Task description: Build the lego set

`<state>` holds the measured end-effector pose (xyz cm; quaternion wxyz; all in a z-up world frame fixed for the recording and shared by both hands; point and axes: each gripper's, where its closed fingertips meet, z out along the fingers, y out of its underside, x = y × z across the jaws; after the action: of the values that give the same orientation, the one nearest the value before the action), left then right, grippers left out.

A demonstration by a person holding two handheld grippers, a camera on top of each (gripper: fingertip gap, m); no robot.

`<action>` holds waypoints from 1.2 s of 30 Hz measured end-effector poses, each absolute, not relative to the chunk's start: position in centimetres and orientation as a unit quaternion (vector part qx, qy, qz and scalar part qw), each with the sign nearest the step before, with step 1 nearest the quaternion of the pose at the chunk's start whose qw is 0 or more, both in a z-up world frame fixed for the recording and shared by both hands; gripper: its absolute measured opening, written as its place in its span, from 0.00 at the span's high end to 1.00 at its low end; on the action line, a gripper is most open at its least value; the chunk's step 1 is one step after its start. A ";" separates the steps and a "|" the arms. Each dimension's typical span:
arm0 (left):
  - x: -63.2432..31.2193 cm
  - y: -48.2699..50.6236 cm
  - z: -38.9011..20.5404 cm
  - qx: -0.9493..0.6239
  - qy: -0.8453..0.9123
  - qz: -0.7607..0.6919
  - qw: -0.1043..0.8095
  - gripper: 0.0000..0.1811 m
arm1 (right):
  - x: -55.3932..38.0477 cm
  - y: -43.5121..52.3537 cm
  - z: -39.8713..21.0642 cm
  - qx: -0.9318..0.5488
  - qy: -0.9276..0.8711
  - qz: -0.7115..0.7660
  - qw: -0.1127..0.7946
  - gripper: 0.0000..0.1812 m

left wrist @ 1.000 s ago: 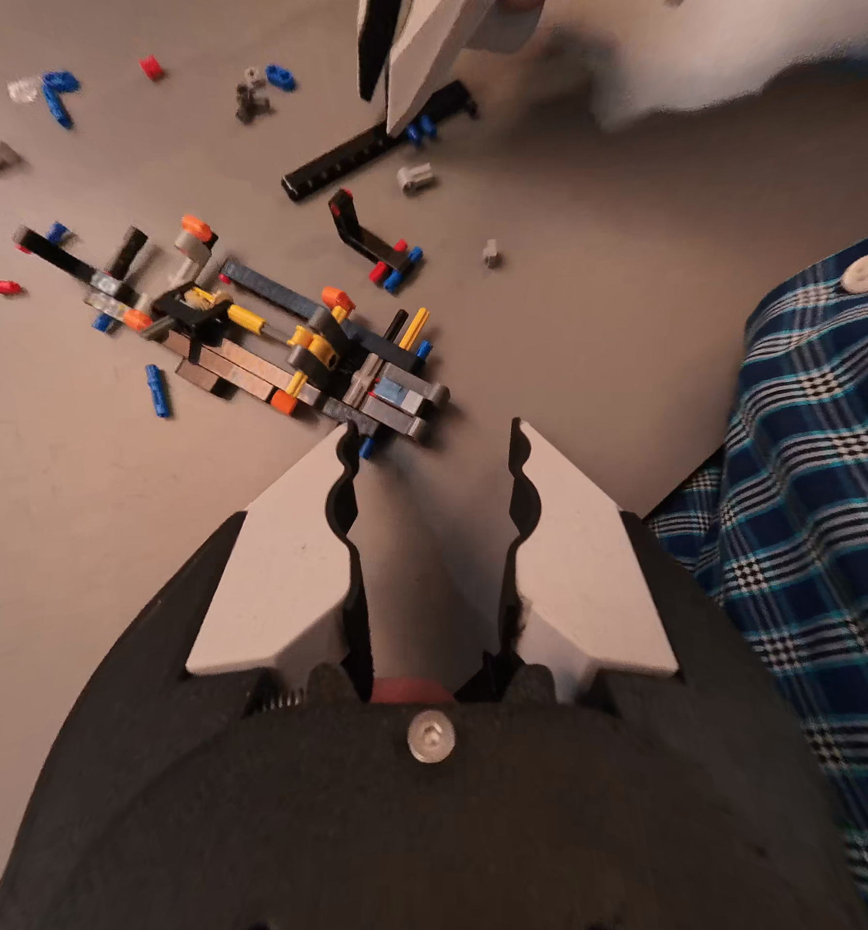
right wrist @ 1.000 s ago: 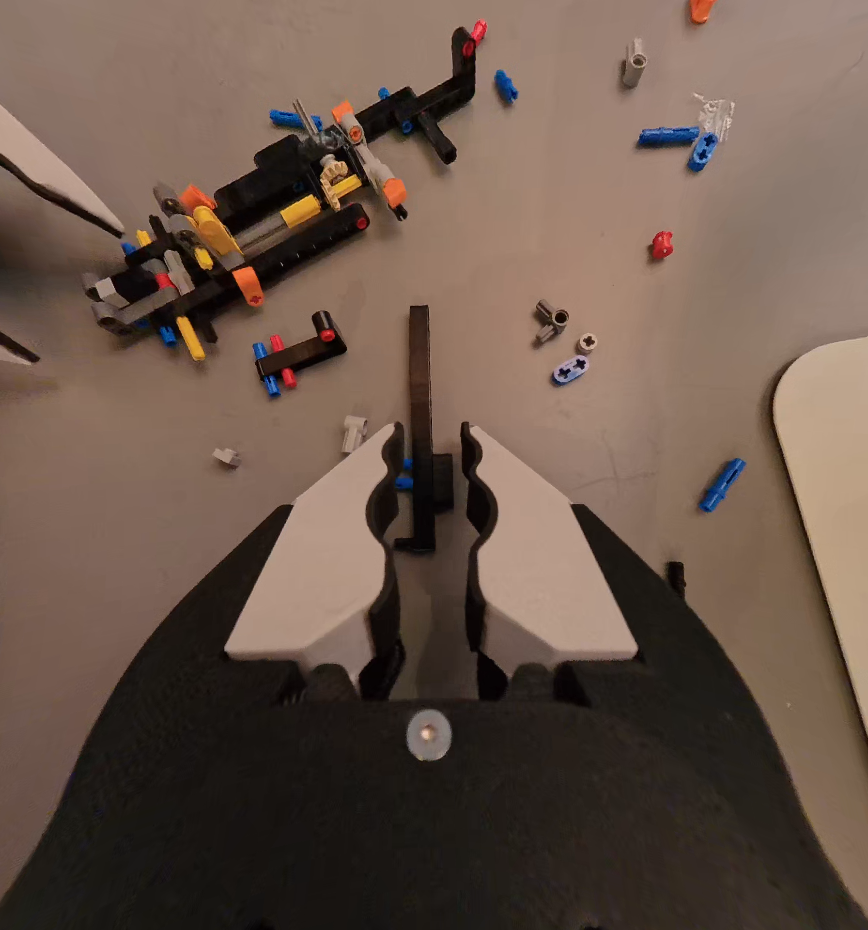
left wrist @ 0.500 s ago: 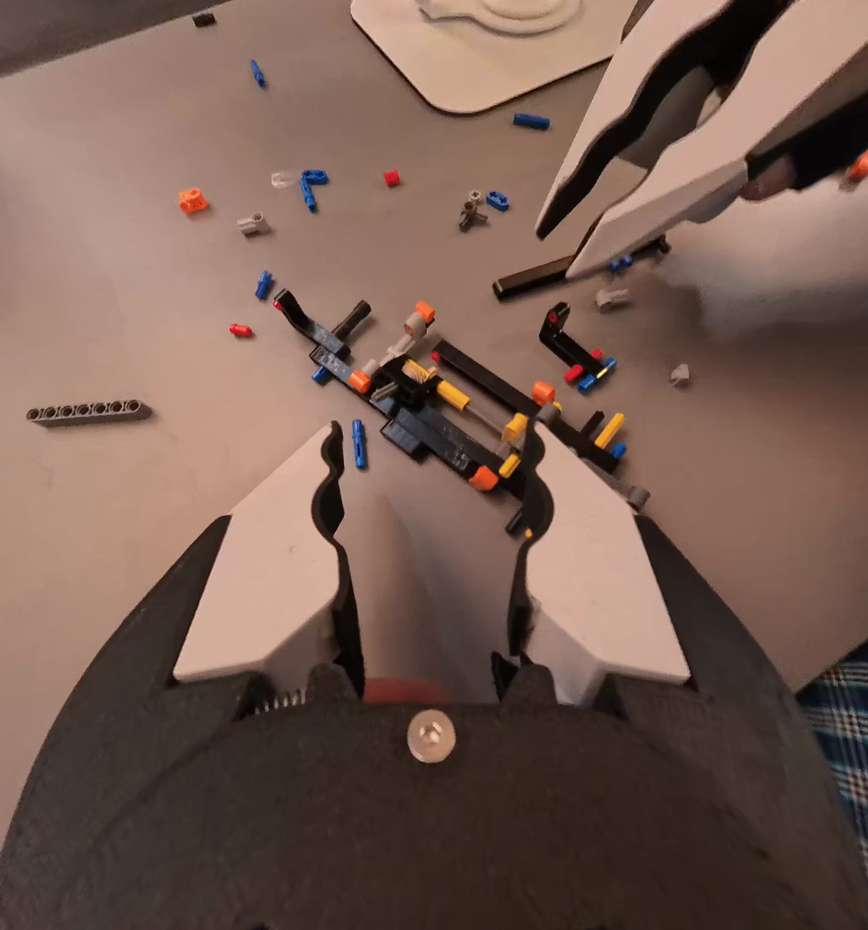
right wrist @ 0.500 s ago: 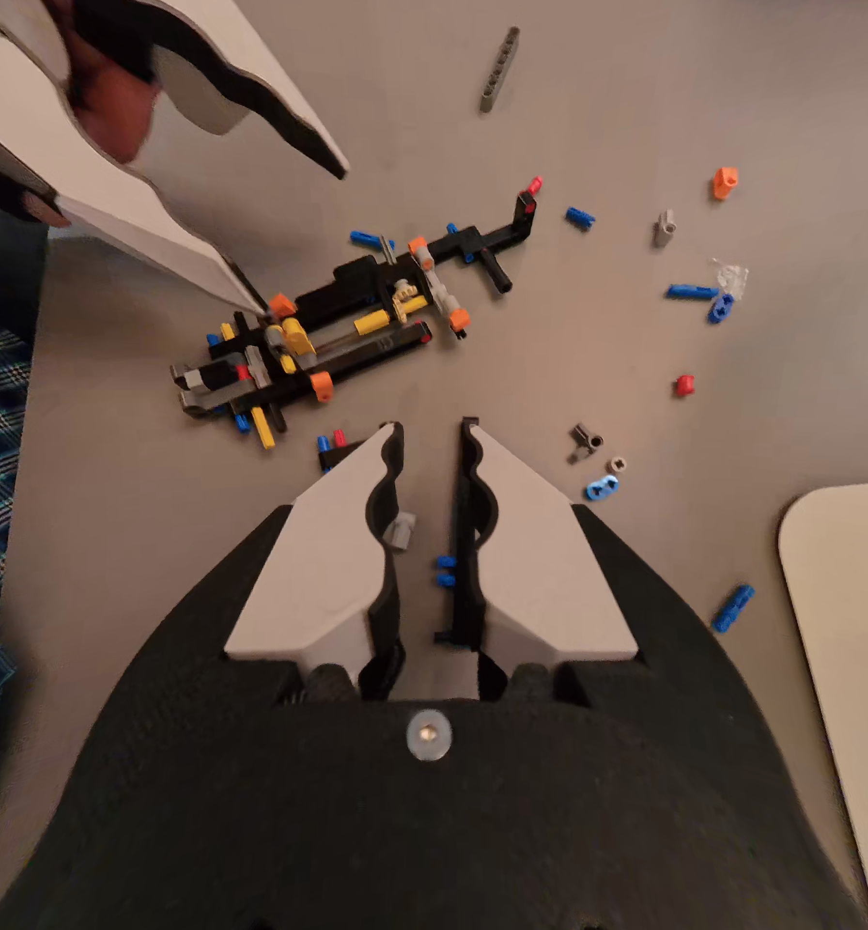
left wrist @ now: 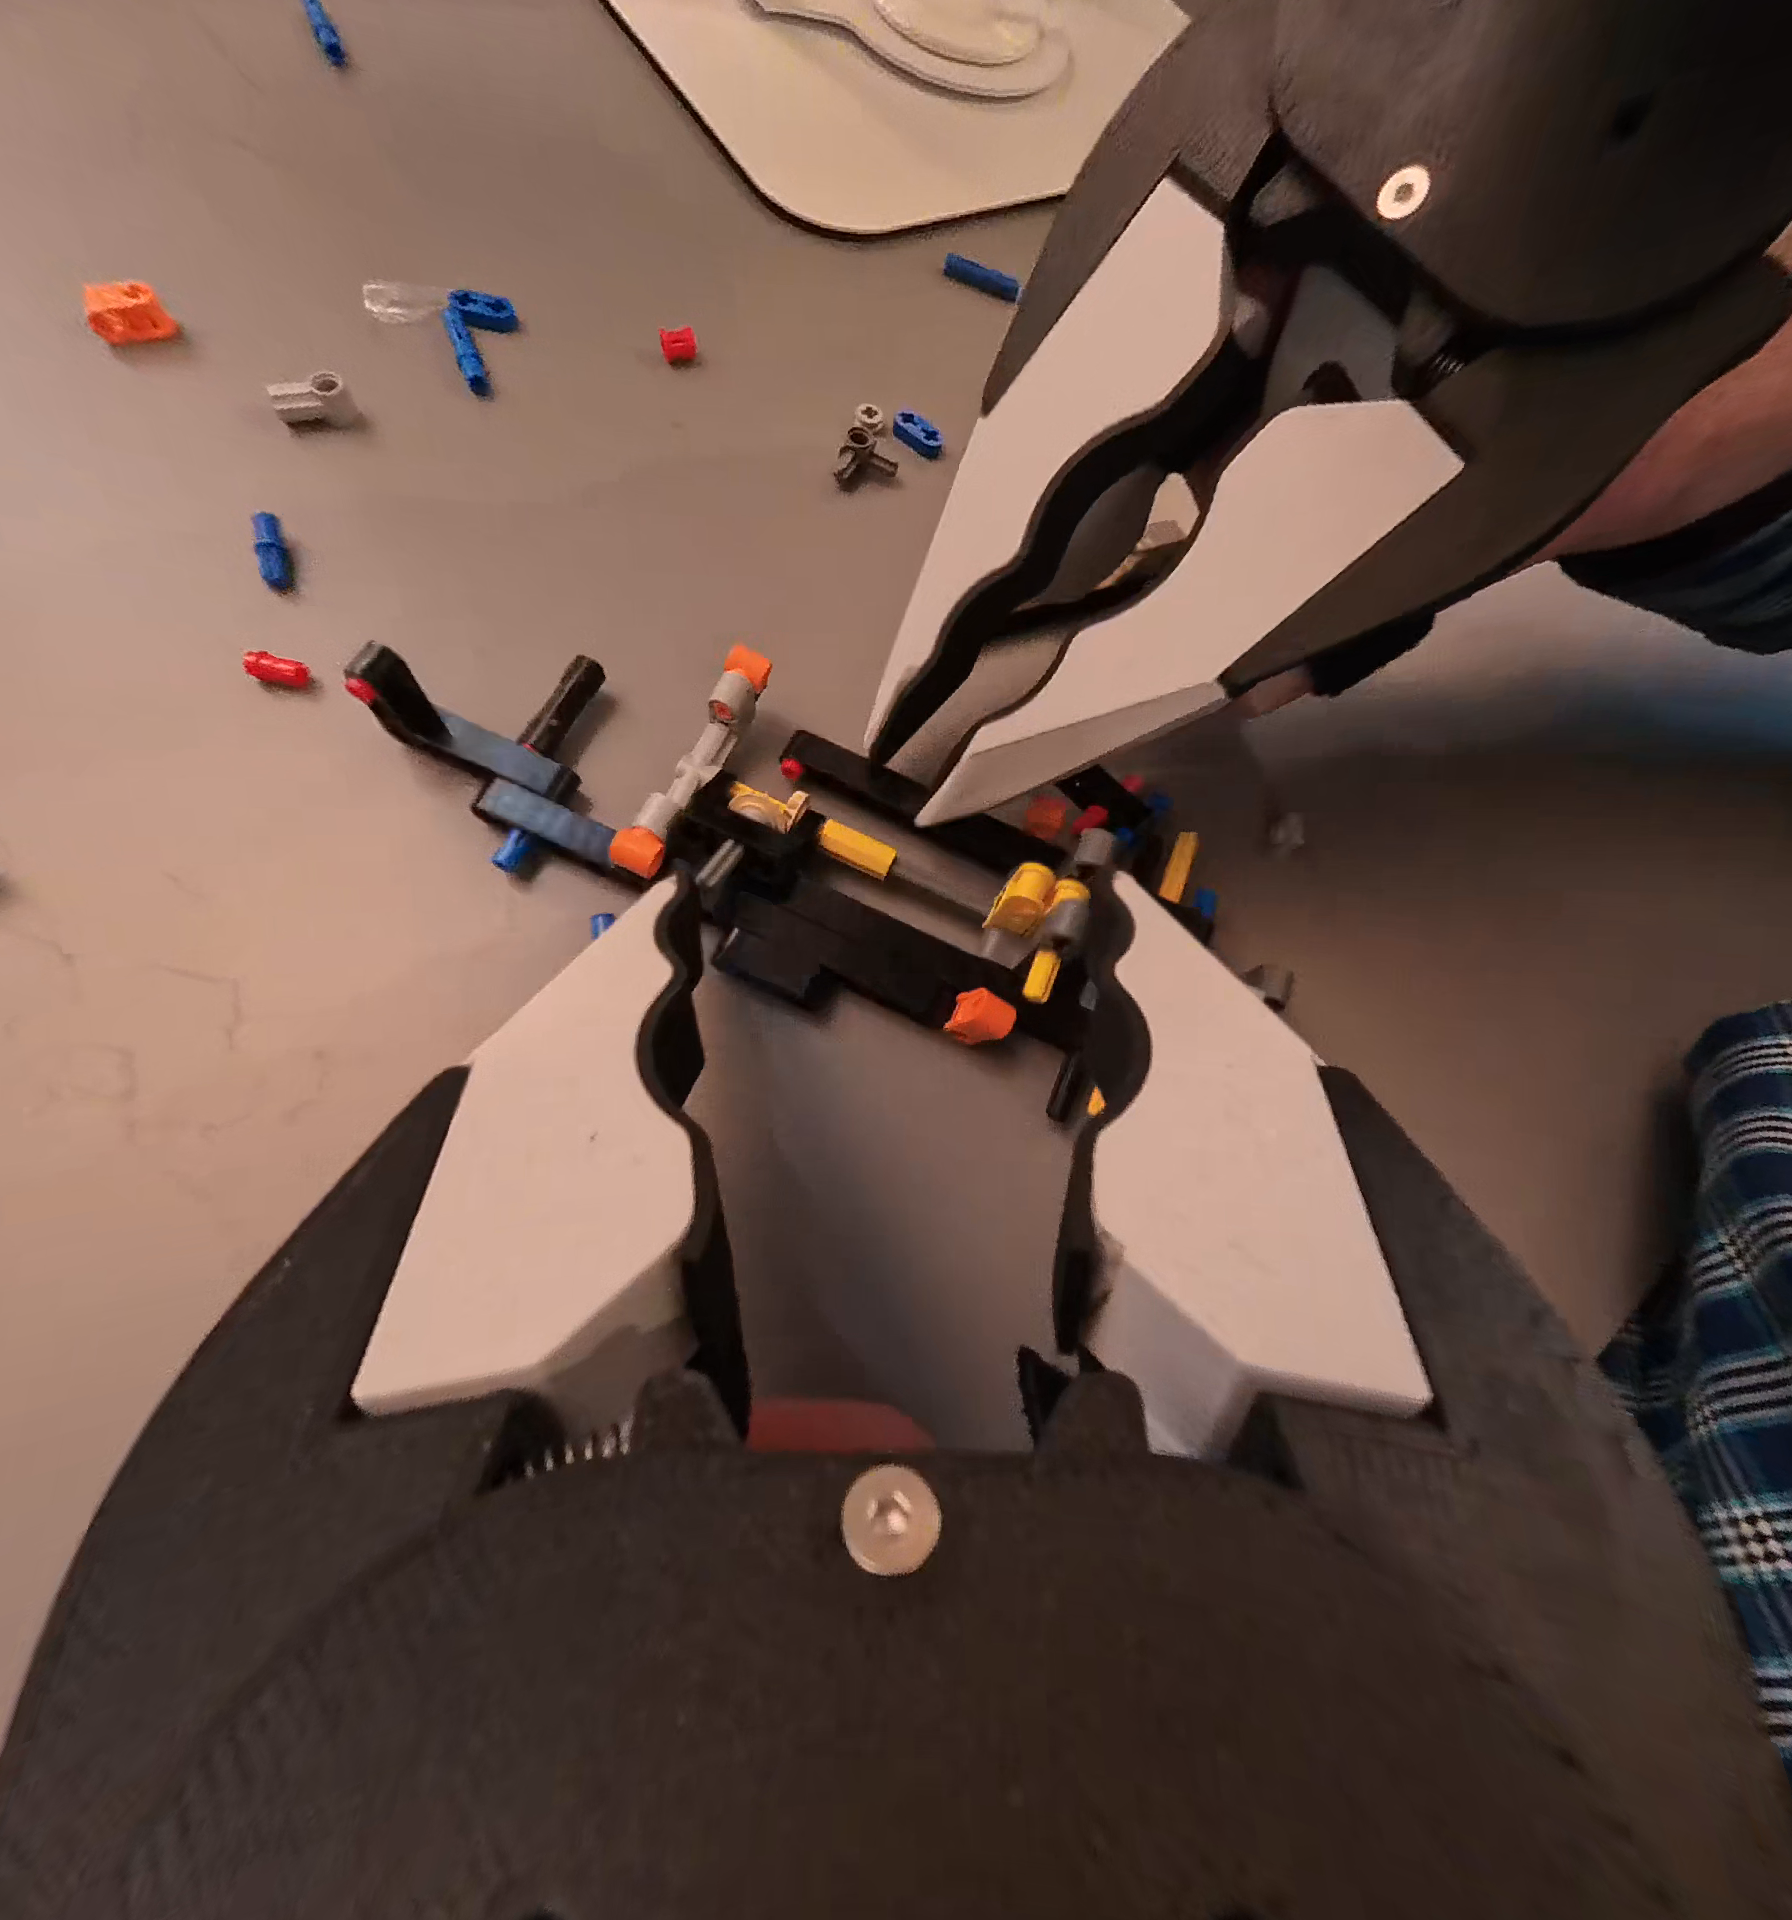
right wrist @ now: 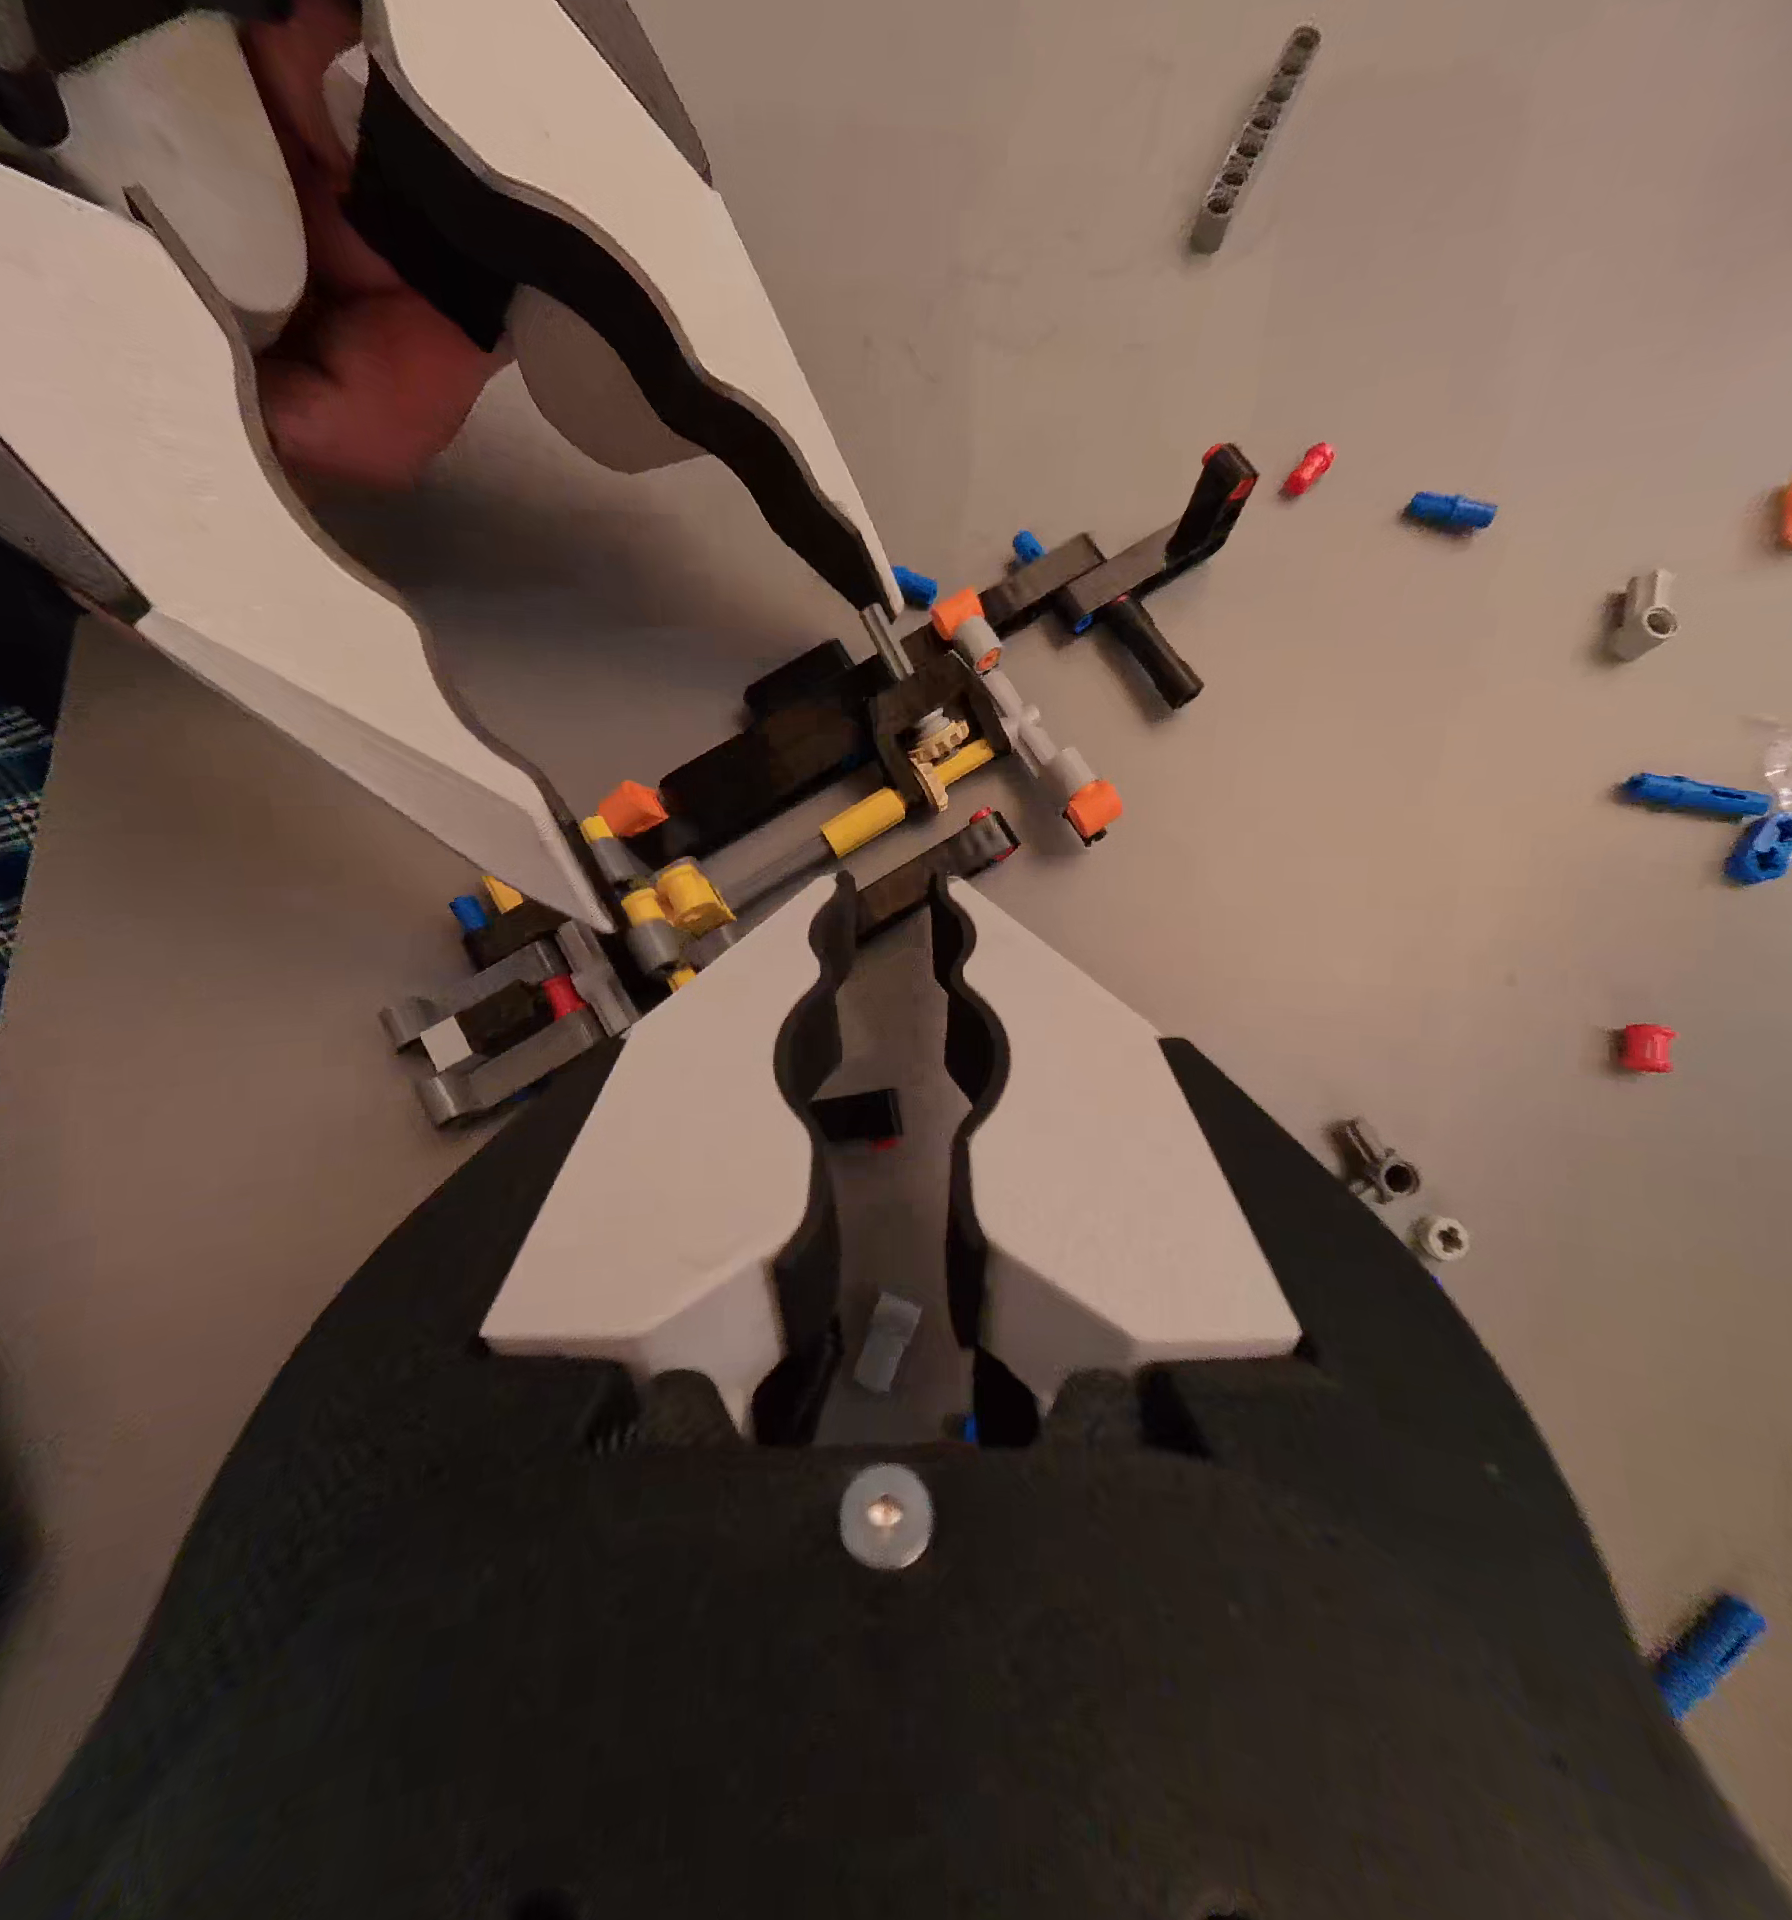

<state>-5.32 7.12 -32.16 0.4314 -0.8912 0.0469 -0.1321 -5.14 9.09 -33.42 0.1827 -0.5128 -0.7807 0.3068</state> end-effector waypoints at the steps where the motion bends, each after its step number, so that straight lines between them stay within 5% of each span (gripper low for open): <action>1: -5.1 7.2 -32.2 -0.890 0.046 -0.140 0.432 0.59 | -5.1 9.1 -33.6 -0.513 -0.781 0.307 0.179 0.93; 36: -5.2 6.6 -31.8 -0.888 0.062 -0.123 0.440 0.62 | -5.5 9.7 -32.9 -0.520 -0.770 0.322 0.179 0.88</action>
<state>-5.20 6.56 -31.78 0.4396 -0.8876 0.0621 -0.1227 -5.49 9.72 -32.87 0.1785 -0.5204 -0.7705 0.3220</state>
